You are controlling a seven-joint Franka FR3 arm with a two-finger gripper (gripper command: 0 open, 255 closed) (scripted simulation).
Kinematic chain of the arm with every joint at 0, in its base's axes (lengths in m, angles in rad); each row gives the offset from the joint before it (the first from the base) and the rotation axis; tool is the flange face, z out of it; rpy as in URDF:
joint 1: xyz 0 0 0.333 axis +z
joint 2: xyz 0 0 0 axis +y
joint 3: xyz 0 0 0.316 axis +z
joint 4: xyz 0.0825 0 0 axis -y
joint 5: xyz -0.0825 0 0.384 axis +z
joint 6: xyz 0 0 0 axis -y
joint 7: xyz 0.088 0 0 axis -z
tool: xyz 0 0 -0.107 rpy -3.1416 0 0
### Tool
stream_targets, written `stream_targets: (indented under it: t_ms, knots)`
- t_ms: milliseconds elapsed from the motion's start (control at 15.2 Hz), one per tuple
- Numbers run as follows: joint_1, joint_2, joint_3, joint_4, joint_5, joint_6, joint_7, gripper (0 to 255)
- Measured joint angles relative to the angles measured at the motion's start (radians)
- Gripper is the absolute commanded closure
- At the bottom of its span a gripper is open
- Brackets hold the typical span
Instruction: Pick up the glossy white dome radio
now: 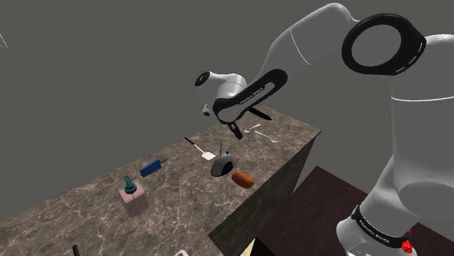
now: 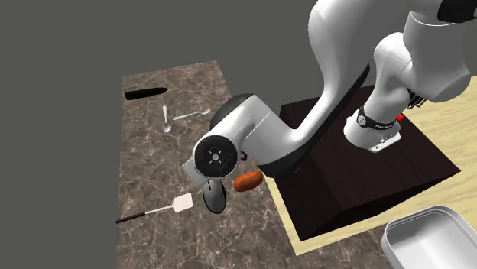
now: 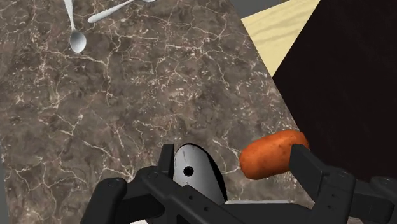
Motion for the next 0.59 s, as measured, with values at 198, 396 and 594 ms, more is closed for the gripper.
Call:
stream_targets:
  t_ms: [198,396,594]
  knots:
    - [0.018,0.098,-0.004,0.061,-0.055,0.011,-0.037,0]
    - [0.044,0.217,-0.009,0.148,-0.107,0.016,-0.073,0]
    - [0.067,0.327,-0.017,0.228,-0.157,0.024,-0.114,0]
